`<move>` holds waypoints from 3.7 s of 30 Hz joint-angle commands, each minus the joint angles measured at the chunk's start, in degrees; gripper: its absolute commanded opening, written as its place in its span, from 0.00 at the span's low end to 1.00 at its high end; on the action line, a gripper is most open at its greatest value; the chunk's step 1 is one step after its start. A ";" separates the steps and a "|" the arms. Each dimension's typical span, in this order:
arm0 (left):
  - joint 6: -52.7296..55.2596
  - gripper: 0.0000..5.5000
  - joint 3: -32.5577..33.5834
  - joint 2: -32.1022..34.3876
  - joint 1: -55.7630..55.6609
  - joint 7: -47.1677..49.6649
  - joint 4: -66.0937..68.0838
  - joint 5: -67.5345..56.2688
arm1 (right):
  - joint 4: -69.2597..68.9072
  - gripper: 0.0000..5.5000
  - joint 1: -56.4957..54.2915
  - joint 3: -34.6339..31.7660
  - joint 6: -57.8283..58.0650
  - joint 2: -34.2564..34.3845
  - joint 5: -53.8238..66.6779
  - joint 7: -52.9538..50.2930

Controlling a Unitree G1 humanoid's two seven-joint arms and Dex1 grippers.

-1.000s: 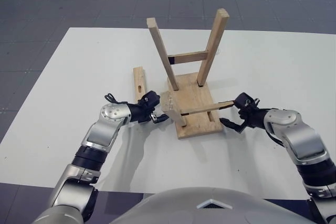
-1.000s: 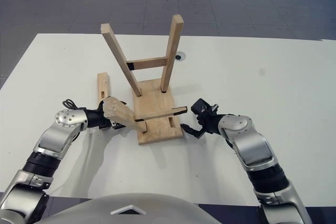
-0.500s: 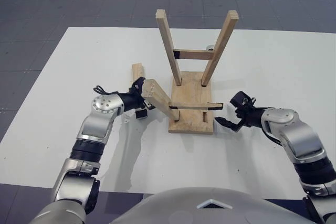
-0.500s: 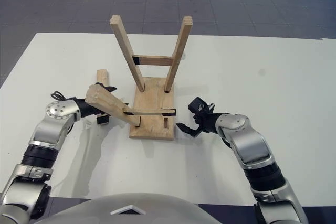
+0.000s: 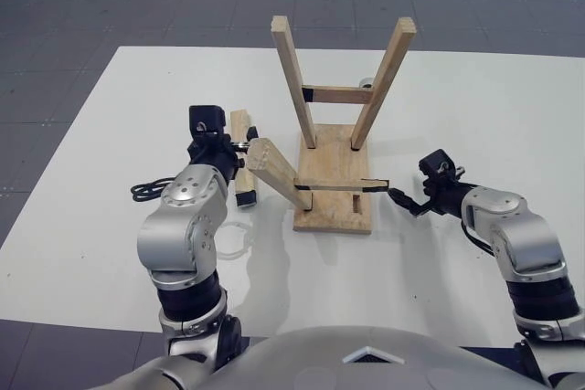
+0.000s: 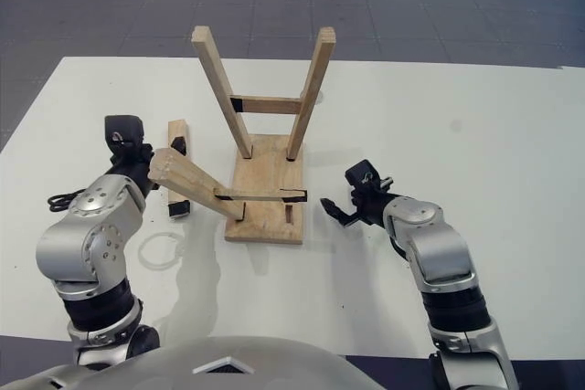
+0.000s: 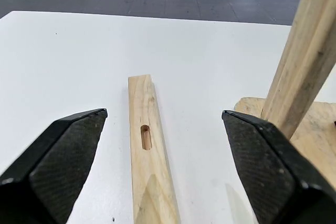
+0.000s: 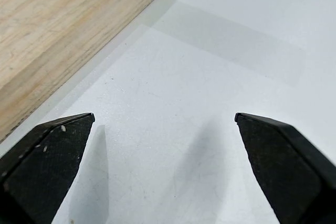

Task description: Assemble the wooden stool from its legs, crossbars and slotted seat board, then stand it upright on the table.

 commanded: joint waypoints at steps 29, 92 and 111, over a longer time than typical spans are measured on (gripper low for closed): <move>-14.15 0.38 3.72 -5.03 19.40 1.14 21.27 0.79 | 2.96 0.90 -9.81 -12.03 1.38 0.44 2.28 -5.31; -2.85 0.61 10.61 30.27 -34.66 -42.48 31.27 -72.52 | 30.50 0.38 -60.69 -24.34 27.24 6.48 53.95 19.52; -4.79 1.00 26.91 42.08 -4.27 -35.08 18.26 -73.23 | 13.19 0.37 -18.54 1.70 -7.17 -28.52 22.09 46.85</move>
